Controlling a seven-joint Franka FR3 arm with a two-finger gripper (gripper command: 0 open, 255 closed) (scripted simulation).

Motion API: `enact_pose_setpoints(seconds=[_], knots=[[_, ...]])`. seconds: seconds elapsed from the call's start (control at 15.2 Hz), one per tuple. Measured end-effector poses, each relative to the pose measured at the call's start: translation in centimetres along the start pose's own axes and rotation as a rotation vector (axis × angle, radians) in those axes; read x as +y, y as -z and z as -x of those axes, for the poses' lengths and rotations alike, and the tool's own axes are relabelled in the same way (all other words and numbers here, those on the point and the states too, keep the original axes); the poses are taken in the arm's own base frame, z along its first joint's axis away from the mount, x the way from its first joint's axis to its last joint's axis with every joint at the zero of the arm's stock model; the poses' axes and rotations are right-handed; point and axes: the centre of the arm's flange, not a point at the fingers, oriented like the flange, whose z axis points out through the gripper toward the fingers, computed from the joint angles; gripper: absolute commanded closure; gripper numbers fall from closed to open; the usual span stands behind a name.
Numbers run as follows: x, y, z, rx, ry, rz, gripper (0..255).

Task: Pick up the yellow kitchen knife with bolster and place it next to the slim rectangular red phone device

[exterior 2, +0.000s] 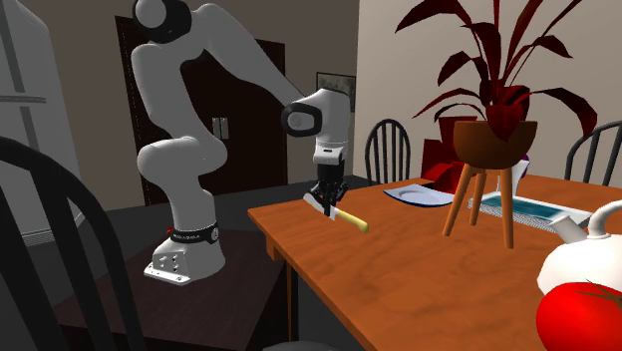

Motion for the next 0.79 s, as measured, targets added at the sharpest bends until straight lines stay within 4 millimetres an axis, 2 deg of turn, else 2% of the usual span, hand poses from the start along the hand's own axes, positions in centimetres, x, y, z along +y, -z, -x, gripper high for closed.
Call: enact_pose_setpoints(seconds=[0.2, 0.79], knots=[[0.0, 0.6, 0.1, 0.0, 0.0, 0.0, 255], [-0.1, 5.2, 0.5, 0.0, 0.0, 0.0, 255]])
